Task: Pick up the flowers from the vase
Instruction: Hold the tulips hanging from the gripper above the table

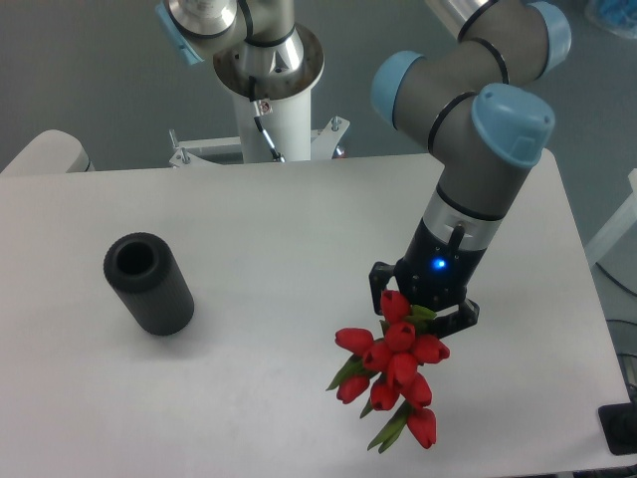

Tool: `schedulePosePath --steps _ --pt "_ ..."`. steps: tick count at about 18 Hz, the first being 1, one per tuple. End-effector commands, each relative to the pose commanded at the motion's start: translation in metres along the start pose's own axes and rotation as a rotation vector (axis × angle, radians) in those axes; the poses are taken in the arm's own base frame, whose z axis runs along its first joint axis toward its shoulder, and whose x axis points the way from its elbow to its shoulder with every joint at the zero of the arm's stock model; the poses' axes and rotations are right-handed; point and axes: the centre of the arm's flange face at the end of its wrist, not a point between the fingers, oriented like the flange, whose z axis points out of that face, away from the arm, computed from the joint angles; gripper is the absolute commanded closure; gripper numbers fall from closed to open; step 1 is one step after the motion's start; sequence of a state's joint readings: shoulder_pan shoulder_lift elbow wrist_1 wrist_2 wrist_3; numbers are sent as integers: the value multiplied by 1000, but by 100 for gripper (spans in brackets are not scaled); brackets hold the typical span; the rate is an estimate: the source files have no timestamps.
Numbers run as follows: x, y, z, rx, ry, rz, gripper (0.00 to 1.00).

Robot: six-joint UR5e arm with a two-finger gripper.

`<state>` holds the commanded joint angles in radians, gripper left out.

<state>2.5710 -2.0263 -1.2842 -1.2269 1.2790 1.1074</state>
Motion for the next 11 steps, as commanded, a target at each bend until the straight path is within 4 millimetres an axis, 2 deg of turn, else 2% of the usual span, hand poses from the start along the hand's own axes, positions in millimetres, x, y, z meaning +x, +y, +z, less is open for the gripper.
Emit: schedulePosePath --steps 4,11 --pt "8 -12 20 -235 48 198 99" --pt "10 -13 27 -262 55 232 99"
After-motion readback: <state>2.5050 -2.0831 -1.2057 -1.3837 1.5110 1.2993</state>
